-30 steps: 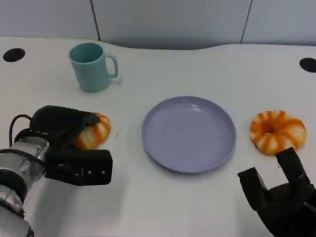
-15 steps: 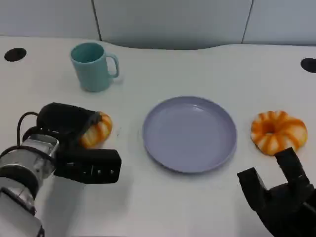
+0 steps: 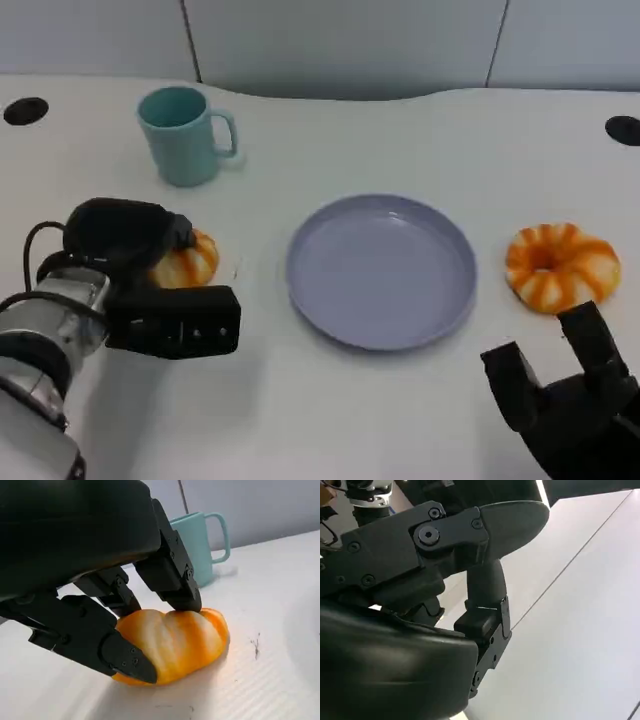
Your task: Grasp the bread from the table and place it into the plate.
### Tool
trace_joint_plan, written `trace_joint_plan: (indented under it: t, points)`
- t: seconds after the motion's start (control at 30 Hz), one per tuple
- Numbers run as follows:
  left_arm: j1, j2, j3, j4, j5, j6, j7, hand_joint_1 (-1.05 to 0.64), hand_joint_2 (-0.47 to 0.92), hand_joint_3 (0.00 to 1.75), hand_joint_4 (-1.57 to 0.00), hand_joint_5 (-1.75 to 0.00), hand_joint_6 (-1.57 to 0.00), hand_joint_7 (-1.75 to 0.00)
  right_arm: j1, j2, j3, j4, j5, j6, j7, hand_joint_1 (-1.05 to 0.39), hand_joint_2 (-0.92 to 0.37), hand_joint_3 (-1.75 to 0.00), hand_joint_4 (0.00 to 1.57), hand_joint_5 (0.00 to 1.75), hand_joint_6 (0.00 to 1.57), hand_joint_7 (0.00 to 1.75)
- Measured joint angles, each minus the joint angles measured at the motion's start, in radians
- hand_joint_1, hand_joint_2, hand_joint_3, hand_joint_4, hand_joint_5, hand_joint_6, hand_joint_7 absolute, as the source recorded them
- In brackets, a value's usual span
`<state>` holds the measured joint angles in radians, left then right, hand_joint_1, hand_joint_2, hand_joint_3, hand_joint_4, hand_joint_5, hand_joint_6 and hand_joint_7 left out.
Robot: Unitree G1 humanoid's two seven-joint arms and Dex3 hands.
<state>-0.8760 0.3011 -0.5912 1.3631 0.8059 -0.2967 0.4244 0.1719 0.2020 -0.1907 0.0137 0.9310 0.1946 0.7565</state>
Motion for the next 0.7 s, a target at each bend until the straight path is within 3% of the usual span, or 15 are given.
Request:
trace_joint_plan:
  t: [0.17, 0.27, 0.4, 0.5, 0.7]
  points:
    - [0.000, 0.002, 0.004, 0.001, 0.000, -0.001, 0.004, 0.01, 0.78, 0.00, -1.19, -0.22, -1.19, -0.04, 0.000, 0.000, 0.002, 0.000, 0.000, -0.002, 0.000, -0.60, -0.92, -0.19, 0.90, 1.75, 0.64, 1.75]
    - [-0.006, 0.014, 0.031, -0.014, -0.020, -0.072, 0.061, 0.05, 0.75, 0.00, -1.25, -0.21, -1.25, -0.05, -0.009, 0.000, -0.001, 0.015, 0.000, -0.005, 0.001, -0.59, -0.92, -0.20, 0.89, 1.75, 0.64, 1.75]
    - [-0.065, 0.033, 0.055, -0.030, -0.033, -0.110, 0.114, 0.06, 0.75, 0.00, -1.27, -0.19, -1.26, -0.04, -0.030, 0.001, -0.001, 0.030, 0.000, -0.005, 0.002, -0.59, -0.92, -0.20, 0.89, 1.75, 0.64, 1.75]
    - [-0.077, 0.040, 0.052, -0.038, -0.028, -0.145, 0.147, 0.02, 0.64, 0.00, -1.30, -0.17, -1.27, -0.04, -0.041, 0.001, -0.008, 0.048, 0.000, -0.006, 0.006, -0.61, -0.92, -0.18, 0.92, 1.75, 0.67, 1.75]
    - [-0.137, 0.040, 0.008, -0.076, 0.024, -0.221, 0.273, 0.04, 0.65, 0.00, -1.30, -0.12, -1.25, -0.02, -0.102, -0.005, -0.028, 0.061, 0.000, -0.003, 0.006, -0.60, -0.92, -0.17, 0.92, 1.75, 0.67, 1.75]
